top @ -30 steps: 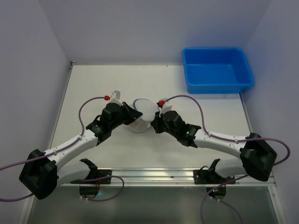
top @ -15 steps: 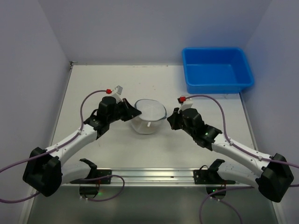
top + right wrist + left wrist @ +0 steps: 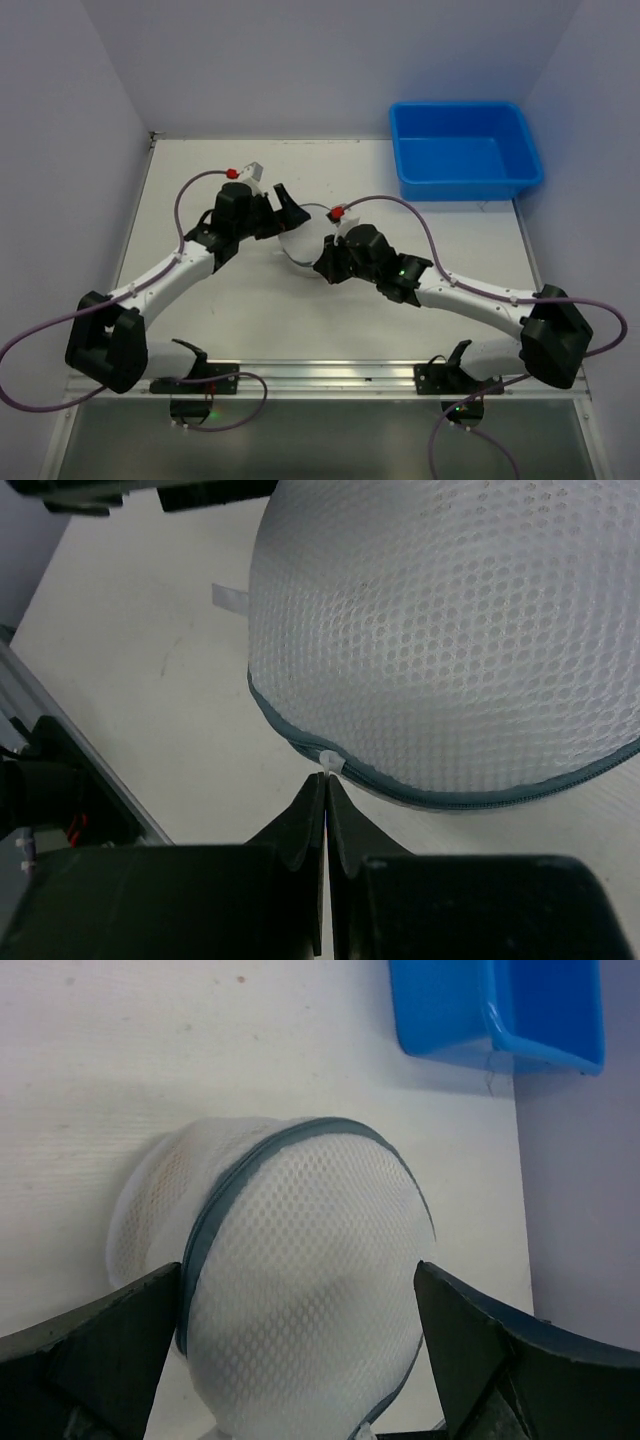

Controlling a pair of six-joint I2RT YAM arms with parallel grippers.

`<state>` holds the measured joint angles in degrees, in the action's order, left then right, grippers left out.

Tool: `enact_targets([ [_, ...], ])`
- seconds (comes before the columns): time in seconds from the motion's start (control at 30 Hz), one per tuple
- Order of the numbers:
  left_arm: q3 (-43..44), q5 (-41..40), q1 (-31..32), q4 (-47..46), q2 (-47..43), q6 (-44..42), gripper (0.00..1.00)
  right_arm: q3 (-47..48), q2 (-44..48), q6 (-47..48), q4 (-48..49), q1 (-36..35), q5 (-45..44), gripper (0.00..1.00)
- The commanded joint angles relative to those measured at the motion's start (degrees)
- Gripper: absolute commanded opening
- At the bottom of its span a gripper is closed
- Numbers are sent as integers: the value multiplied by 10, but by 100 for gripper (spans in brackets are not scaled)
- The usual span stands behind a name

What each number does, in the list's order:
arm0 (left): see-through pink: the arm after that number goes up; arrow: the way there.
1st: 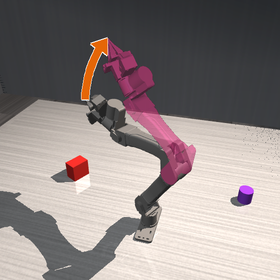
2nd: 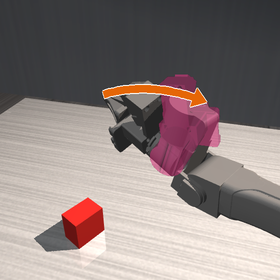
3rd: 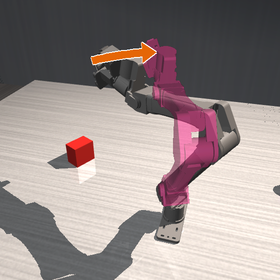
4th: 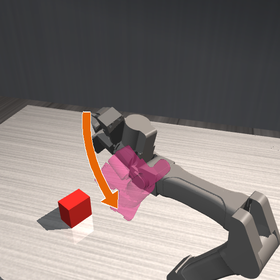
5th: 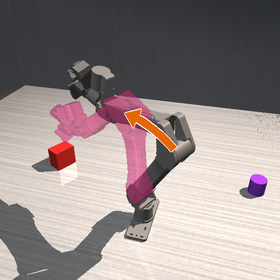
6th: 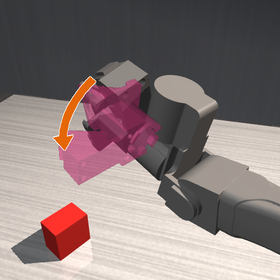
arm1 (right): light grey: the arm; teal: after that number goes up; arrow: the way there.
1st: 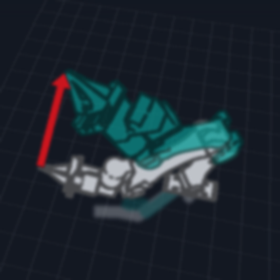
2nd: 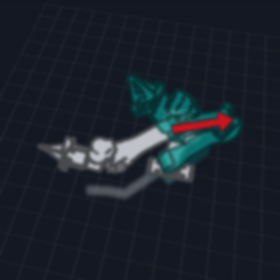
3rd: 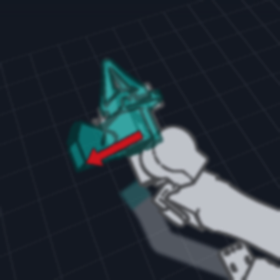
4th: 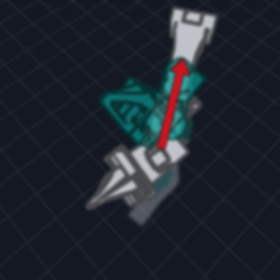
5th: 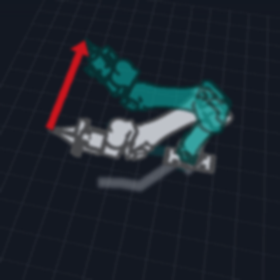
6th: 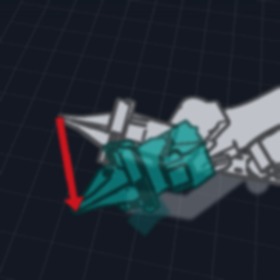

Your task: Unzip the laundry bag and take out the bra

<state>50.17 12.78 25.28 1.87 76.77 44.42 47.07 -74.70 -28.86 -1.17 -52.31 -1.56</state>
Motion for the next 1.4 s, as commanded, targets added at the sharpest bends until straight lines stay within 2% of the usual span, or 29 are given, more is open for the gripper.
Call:
enact_targets([
  [0.0,-52,-84,-11,49,-78,49,100,48,-40,-36,82,-9,12,0],
  [0.13,-117,-173,-11,83,-186,87,100,66,-97,-56,118,-11,36,0],
  [0.23,-149,-193,-12,95,-240,108,100,86,-127,-56,120,-16,38,0],
  [0.3,-161,-174,-11,98,-258,123,100,92,-135,-60,125,-17,40,0],
  [0.5,-209,-142,2,69,-274,176,100,100,-147,-64,130,-24,37,0],
  [0.67,-228,-130,14,-7,-235,199,91,111,-156,-58,126,-31,38,0],
  [0.77,-223,-113,14,-64,-204,207,80,109,-153,-48,118,-36,31,0],
  [0.87,-215,-110,15,-85,-179,209,63,96,-143,-41,113,-36,20,0],
  [0.9,-210,-115,14,-86,-172,210,51,91,-137,-37,107,-36,17,0],
  [0.97,-208,-116,15,-94,-168,210,37,71,-121,-30,102,-36,-2,0],
  [1.0,-209,-115,15,-94,-167,210,20,62,-114,-23,92,-36,-6,0],
  [1.1,-208,-116,14,-89,-167,204,0,23,-77,-2,70,-32,-53,0],
  [1.23,-199,-106,11,-68,-165,172,0,-28,-29,15,30,-13,-99,0],
  [1.37,-193,-76,6,-44,-165,132,0,-72,39,20,12,55,-119,0],
])
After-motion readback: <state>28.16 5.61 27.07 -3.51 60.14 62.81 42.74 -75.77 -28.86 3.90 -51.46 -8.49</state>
